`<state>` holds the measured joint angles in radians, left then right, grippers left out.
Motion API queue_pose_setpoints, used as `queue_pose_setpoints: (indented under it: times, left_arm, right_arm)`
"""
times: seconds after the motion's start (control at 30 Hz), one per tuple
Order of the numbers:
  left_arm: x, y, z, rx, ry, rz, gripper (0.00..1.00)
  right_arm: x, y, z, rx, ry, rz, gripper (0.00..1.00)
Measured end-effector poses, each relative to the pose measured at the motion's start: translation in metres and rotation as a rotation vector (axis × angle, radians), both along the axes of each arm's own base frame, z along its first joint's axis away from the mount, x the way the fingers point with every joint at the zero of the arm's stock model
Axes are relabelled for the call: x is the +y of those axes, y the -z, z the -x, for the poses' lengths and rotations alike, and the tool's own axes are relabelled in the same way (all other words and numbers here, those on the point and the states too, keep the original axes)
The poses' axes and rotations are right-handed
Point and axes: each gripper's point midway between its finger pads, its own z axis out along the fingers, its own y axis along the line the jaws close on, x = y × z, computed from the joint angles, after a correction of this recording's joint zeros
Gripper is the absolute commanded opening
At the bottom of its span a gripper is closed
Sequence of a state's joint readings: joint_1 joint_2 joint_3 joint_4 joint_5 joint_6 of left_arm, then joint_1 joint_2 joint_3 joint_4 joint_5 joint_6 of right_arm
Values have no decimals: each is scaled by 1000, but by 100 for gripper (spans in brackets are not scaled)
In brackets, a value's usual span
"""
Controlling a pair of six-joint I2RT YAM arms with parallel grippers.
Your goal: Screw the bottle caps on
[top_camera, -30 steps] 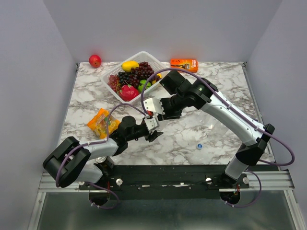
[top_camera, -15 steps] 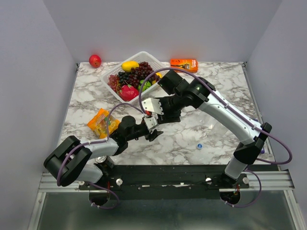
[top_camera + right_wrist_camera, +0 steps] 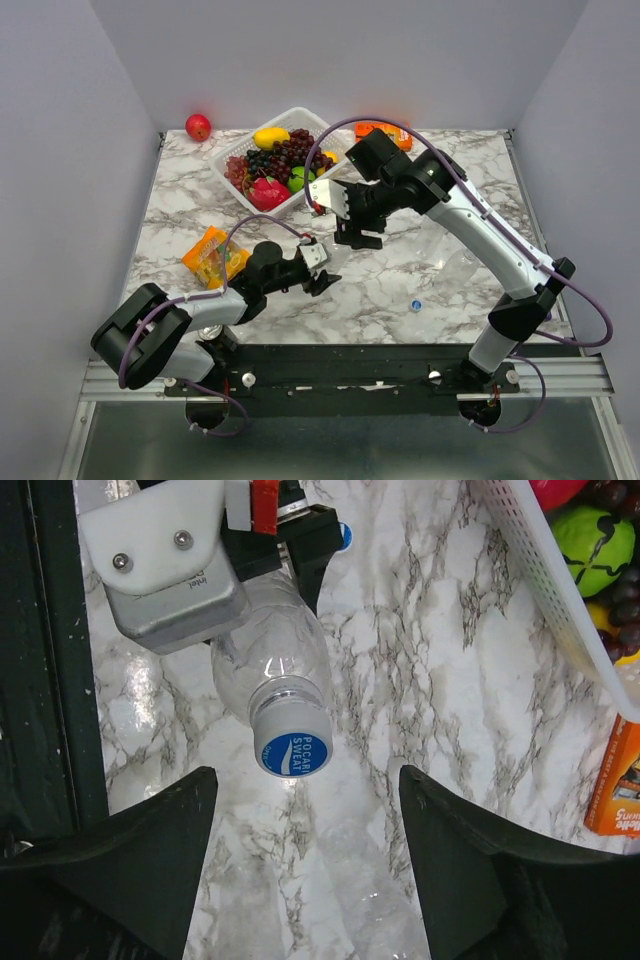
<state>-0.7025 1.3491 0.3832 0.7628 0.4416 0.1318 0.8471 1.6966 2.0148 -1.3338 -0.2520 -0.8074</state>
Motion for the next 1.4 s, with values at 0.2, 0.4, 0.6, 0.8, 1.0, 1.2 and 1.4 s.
queue_pose_setpoints:
  times: [0.2,0.4,0.6,0.8,1.0,1.2,1.4]
  left_arm:
    - [-1,-2,1,11,3,13,0]
    - [-2,-4,2,9,12,21,0]
    - [-3,-6,3,2,16,27,0]
    - [-3,-7,3,-10,22,25,0]
    - [-3,-6,3,-28,33,12,0]
    - [-2,-6,2,-51,34,0,0]
    - [4,-6,-11,-112,-18,-41,0]
  right_arm:
    - [0,1,3,32,14,-15,77]
    - [5,0,10,65,-11,-44,66]
    - [9,0,11,79,-20,-51,57]
    - [10,2,11,84,-22,-49,47]
    - [10,1,10,80,-24,-51,38]
    - [10,2,11,81,-26,-49,34]
    - [10,5,8,80,-20,-36,31]
